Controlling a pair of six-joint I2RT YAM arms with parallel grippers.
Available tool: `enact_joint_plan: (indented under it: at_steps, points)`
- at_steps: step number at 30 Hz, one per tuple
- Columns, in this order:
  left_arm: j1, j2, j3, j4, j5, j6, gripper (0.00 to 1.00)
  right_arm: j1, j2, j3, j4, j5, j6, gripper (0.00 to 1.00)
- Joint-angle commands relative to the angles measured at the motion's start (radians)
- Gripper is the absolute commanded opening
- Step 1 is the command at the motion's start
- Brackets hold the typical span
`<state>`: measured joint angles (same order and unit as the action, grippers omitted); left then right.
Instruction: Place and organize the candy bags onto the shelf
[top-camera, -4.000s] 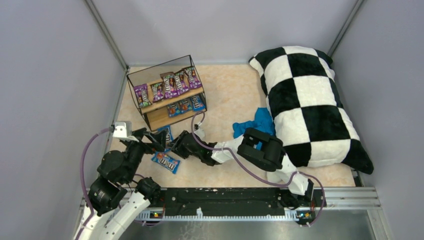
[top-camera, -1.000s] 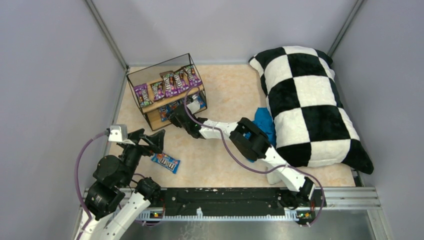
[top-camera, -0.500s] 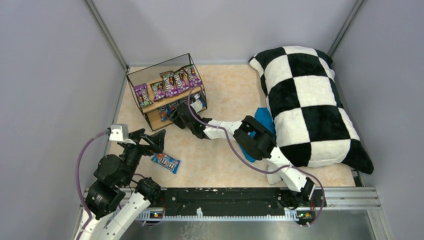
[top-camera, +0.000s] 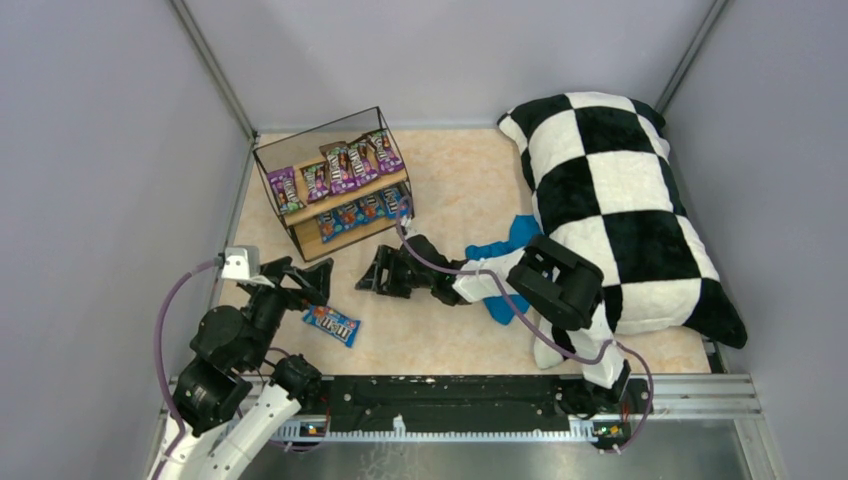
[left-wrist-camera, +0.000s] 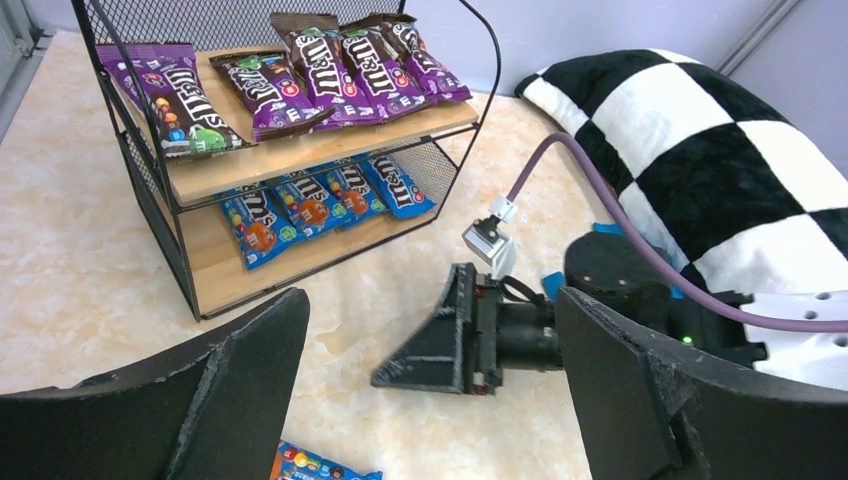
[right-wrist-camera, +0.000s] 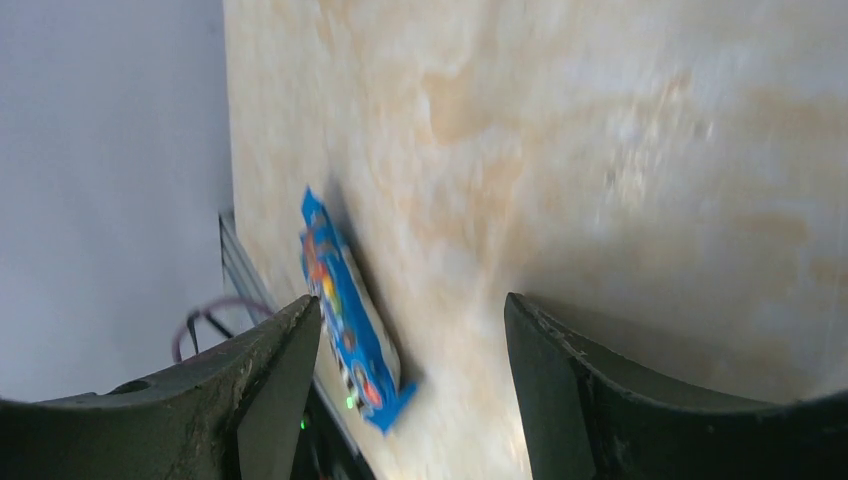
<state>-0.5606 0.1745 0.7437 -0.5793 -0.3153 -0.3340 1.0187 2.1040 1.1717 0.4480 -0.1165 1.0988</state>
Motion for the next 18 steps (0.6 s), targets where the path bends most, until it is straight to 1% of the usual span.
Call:
enact_joint_plan:
  at_steps: [1,5,7,9,12,18]
  points:
    - [0.000,0.024,0.008,0.029,0.000,0.009,0.99,0.019,-0.094,-0.097,0.033,-0.171,-0.089,0.68]
    - [0.000,0.023,0.008,0.026,-0.008,0.007,0.99,0.078,-0.094,-0.128,0.064,-0.159,-0.014,0.67]
    - [0.000,0.023,0.010,0.024,-0.009,0.006,0.99,0.113,-0.076,-0.122,0.064,-0.135,0.059,0.66]
    - [-0.001,0.023,0.010,0.022,-0.013,0.004,0.99,0.126,-0.050,-0.122,0.063,-0.109,0.140,0.63]
    - [0.000,0.021,0.011,0.021,-0.015,0.003,0.99,0.132,-0.011,-0.142,0.110,-0.091,0.251,0.57]
    - [0.001,0.017,0.011,0.019,-0.013,0.001,0.99,0.148,-0.010,-0.132,0.000,-0.001,0.280,0.56]
